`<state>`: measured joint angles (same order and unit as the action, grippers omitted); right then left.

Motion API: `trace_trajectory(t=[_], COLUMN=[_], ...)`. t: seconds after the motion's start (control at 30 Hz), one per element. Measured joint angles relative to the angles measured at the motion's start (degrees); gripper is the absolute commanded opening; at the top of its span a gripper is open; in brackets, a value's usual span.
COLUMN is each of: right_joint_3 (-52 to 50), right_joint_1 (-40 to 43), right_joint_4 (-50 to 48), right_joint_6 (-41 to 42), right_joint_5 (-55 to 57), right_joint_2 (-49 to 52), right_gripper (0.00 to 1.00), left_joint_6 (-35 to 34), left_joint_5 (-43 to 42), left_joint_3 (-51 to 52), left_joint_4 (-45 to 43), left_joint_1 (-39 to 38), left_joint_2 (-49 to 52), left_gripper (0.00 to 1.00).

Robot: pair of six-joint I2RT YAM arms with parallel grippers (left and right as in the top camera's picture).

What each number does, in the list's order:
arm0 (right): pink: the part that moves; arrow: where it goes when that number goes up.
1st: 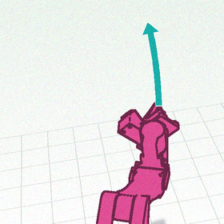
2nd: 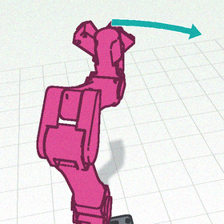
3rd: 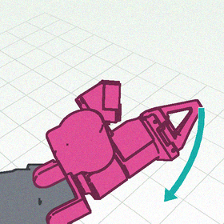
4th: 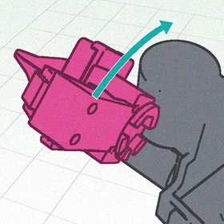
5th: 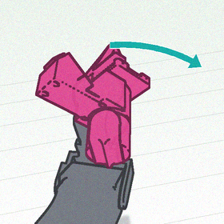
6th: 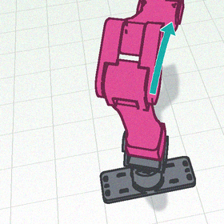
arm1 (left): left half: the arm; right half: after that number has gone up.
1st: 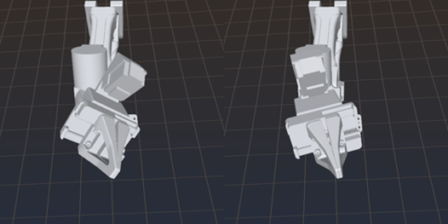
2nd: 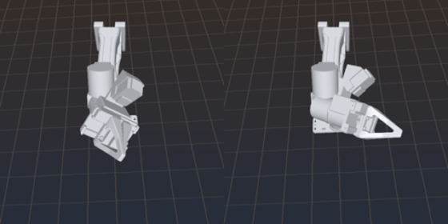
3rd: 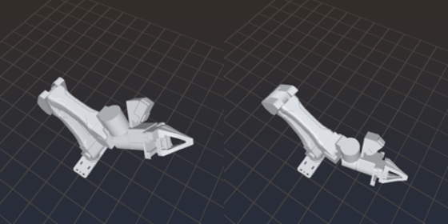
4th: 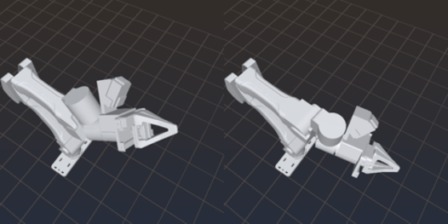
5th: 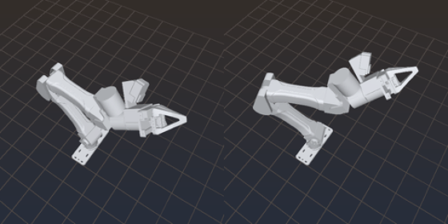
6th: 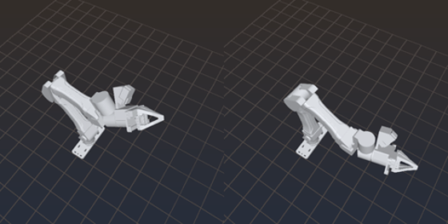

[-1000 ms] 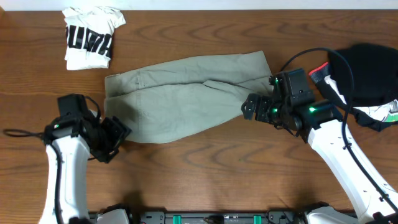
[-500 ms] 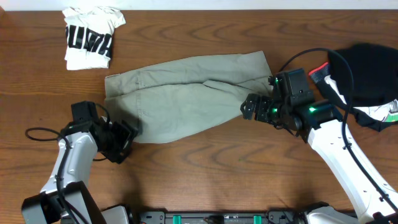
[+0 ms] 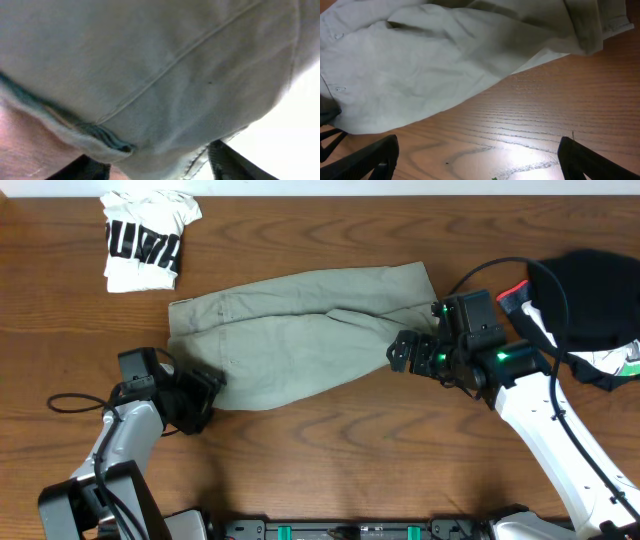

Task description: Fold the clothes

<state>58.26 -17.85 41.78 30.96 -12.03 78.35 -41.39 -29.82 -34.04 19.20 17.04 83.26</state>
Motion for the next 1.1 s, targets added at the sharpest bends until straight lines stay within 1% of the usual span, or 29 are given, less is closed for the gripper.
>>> trace_trajectory(t=[0.23, 0.27, 0.3, 0.43, 0.57, 0.7, 0.87, 1.0, 1.1], right_joint_3=[0.0, 0.0, 0.0, 0.0, 0.0, 0.0, 0.0, 0.0, 0.0], right_joint_1=[0.0, 0.0, 0.0, 0.0, 0.0, -0.8, -5.0, -9.9, -13.3], right_joint_4=[0.0, 0.0, 0.0, 0.3, 0.3, 0.3, -2.0, -5.4, -8.0], right_joint_6=[0.0, 0.0, 0.0, 0.0, 0.0, 0.9, 2.0, 3.5, 6.8], right_joint_5=[0.0, 0.0, 0.0, 0.0, 0.0, 0.2, 0.2, 0.1, 0.3], right_joint_2=[0.0, 0.2, 0.3, 1.2, 1.3, 1.3, 1.7, 3.2, 5.4], right_gripper=[0.99, 0.99, 0.99, 0.97, 0.96, 0.89, 0.89, 0.89, 0.89], left_joint_6=[-0.5, -0.7, -0.6, -0.6, -1.4, -4.0, -7.5, -10.1, -11.3], left_joint_5=[-0.9, -1.1, -1.4, -2.1, -3.0, -3.7, -4.2, -4.1, -2.8], left_joint_3=[0.3, 0.3, 0.3, 0.6, 0.7, 0.6, 0.6, 0.5, 0.5], left_joint_4=[0.0, 0.0, 0.3, 2.3, 3.0, 2.3, -5.0, -11.0, -13.4], left_joint_1=[0.0, 0.0, 0.0, 0.0, 0.0, -0.1, -0.1, -0.2, -0.2], left_joint_2=[-0.4, -0.6, -1.2, -5.2, -10.6, -17.0, -21.9, -22.5, -22.5], left_gripper=[0.2, 0.19, 0.13, 0.06, 0.06, 0.06, 0.06, 0.06, 0.06])
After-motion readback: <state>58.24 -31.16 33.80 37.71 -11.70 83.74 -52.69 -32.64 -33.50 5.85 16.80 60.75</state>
